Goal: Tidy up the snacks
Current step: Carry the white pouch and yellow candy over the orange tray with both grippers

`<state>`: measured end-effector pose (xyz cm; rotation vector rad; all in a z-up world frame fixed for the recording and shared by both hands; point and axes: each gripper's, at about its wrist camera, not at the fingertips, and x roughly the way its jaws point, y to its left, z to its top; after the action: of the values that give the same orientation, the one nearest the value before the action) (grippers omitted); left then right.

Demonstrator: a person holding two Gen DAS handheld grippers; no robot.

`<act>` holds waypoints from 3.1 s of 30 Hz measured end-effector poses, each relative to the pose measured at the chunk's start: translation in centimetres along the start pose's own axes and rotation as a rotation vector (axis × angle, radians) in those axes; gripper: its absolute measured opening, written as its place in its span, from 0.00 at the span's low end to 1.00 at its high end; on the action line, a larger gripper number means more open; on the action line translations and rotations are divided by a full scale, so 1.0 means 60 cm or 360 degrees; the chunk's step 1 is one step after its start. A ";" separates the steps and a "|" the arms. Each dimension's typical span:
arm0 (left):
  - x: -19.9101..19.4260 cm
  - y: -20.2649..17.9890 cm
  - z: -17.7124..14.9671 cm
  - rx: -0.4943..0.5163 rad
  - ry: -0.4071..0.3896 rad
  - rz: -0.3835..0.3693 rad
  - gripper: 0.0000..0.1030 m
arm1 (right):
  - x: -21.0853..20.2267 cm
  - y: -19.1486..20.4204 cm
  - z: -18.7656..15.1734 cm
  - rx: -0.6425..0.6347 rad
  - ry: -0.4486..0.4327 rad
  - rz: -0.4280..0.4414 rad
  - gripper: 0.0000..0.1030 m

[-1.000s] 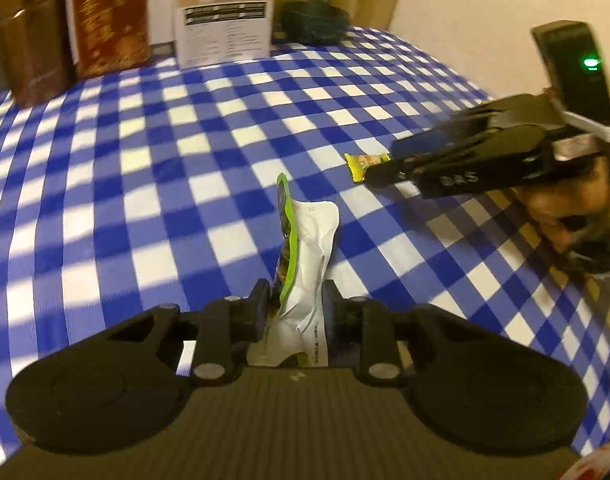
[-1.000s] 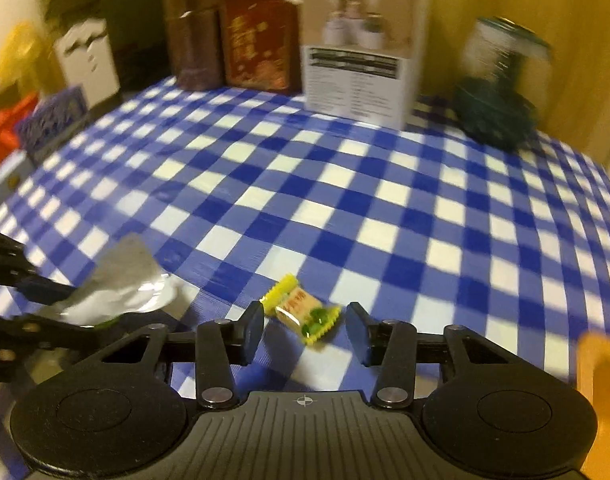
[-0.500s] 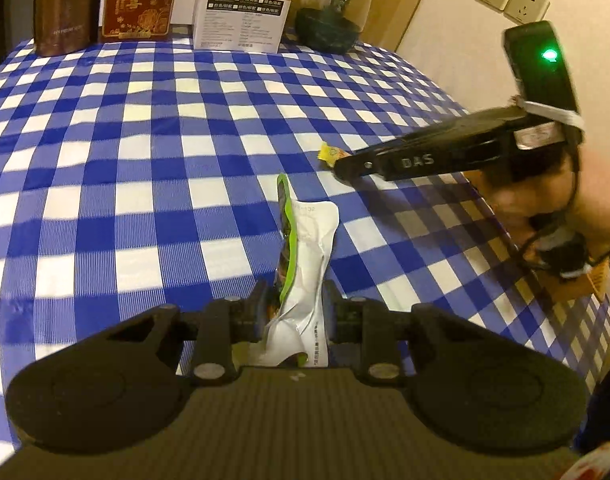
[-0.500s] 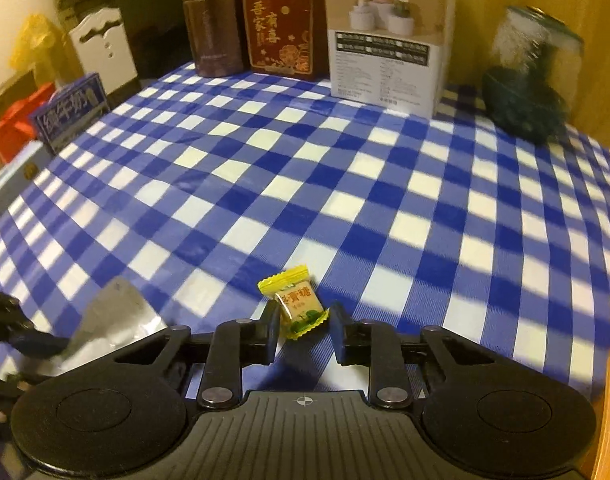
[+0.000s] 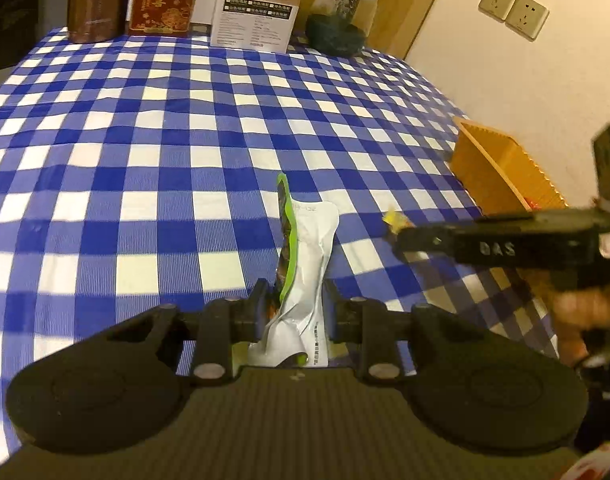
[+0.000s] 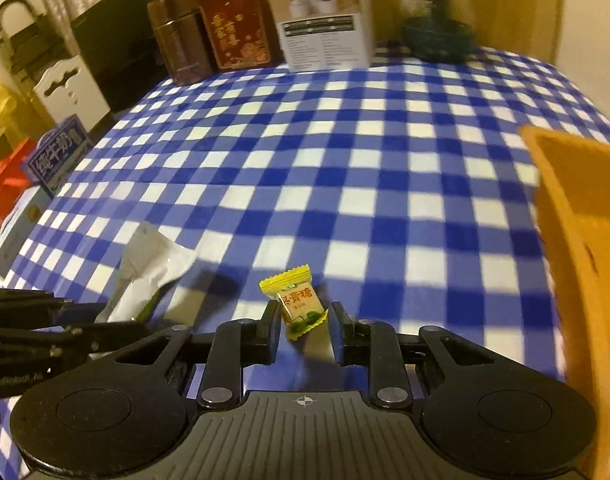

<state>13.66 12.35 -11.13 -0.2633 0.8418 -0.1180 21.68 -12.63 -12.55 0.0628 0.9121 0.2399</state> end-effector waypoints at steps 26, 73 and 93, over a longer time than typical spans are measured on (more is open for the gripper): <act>-0.165 -0.157 -0.058 -0.0101 -0.0113 0.0061 0.24 | -0.259 0.013 -0.112 0.0176 -0.0163 -0.0128 0.25; -0.142 -0.317 -0.062 -0.0036 -0.0030 -0.0121 0.24 | -0.394 -0.104 -0.168 0.0403 -0.0290 -0.0318 0.25; -0.086 -0.408 -0.013 0.0022 -0.0032 -0.0234 0.24 | -0.417 -0.184 -0.154 0.0481 -0.0340 -0.0404 0.25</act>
<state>9.66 -10.25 -1.16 -0.3132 0.8013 -0.2581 1.67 -29.63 -0.53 0.2456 0.7284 -0.1406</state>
